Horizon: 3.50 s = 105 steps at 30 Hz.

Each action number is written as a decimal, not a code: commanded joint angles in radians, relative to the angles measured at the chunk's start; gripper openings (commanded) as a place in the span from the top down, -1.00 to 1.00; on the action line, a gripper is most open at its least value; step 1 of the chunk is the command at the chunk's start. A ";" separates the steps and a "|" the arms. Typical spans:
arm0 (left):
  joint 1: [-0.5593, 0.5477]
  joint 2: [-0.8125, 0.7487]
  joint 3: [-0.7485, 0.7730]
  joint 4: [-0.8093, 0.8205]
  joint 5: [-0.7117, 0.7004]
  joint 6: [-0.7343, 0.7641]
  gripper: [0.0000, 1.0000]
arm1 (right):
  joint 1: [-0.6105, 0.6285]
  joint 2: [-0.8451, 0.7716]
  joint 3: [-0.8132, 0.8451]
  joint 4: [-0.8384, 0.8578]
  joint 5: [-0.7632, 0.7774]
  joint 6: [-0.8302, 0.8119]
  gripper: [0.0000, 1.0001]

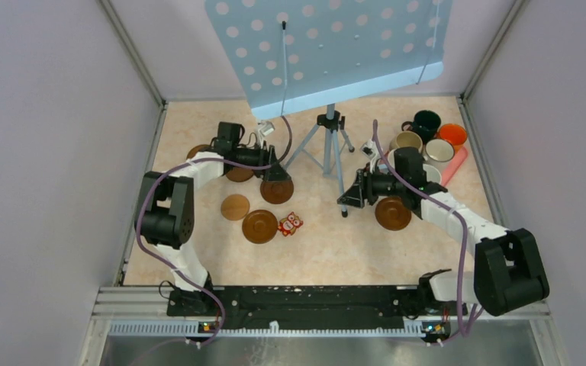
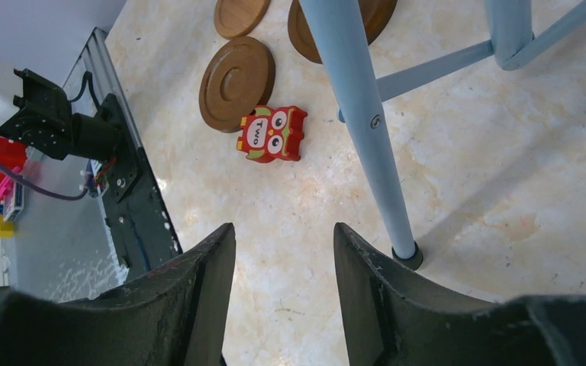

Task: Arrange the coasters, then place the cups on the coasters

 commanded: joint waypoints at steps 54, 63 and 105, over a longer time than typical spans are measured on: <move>-0.023 0.541 0.648 0.156 -0.169 -0.106 -0.53 | -0.075 0.532 0.448 0.181 0.102 -0.003 0.02; -0.023 0.660 0.806 0.164 -0.181 -0.154 -0.54 | -0.095 0.628 0.562 0.158 0.114 -0.013 0.02; 0.007 0.108 0.429 -0.228 -0.274 0.292 -0.89 | -0.117 0.226 0.537 -0.187 0.026 -0.187 -0.48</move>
